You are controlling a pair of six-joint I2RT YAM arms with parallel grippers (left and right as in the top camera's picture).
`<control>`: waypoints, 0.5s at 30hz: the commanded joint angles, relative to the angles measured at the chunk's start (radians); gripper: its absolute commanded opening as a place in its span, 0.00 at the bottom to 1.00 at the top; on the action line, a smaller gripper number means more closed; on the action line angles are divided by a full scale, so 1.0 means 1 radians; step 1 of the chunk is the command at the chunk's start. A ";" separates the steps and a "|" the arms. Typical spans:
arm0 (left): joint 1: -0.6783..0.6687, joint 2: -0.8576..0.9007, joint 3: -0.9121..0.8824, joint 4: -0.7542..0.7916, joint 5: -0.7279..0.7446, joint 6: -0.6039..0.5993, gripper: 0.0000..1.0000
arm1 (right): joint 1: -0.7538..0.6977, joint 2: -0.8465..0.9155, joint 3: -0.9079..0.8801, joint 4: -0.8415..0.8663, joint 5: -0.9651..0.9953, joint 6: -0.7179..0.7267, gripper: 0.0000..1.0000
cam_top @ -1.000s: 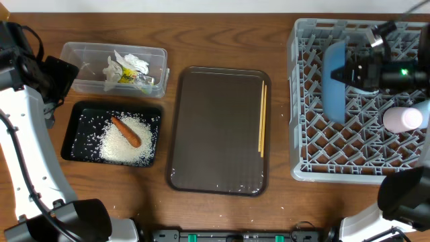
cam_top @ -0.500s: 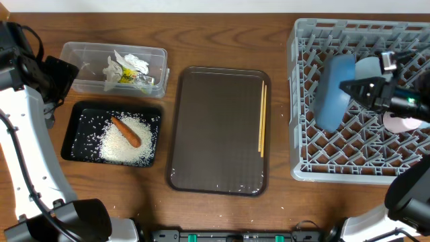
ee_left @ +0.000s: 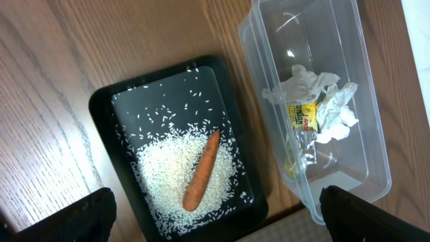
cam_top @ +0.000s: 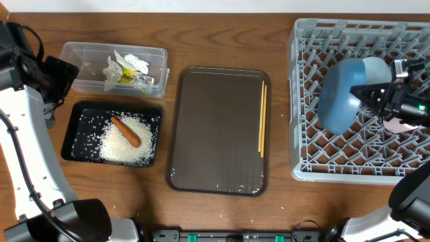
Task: Sort waste into correct bins and load items into the dishwasher rack
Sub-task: 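Carry the blue plate into the dish rack and release it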
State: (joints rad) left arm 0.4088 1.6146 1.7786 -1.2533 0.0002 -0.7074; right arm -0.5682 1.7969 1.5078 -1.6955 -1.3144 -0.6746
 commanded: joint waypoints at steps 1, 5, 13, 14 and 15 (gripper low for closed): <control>0.003 0.004 0.003 -0.003 -0.009 -0.009 0.99 | -0.042 -0.013 0.017 0.009 0.119 0.050 0.10; 0.003 0.004 0.003 -0.003 -0.009 -0.009 0.99 | -0.077 -0.022 0.058 0.088 0.240 0.215 0.14; 0.003 0.004 0.003 -0.003 -0.009 -0.009 0.99 | -0.069 -0.128 0.103 0.298 0.782 0.720 0.46; 0.003 0.004 0.003 -0.003 -0.009 -0.009 0.99 | -0.064 -0.146 0.103 0.303 0.790 0.723 0.53; 0.003 0.004 0.003 -0.003 -0.009 -0.009 0.99 | -0.059 -0.170 0.103 0.308 0.792 0.727 0.58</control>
State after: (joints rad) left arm 0.4088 1.6146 1.7786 -1.2533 0.0006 -0.7074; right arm -0.6418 1.6764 1.6043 -1.3964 -0.7246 -0.1020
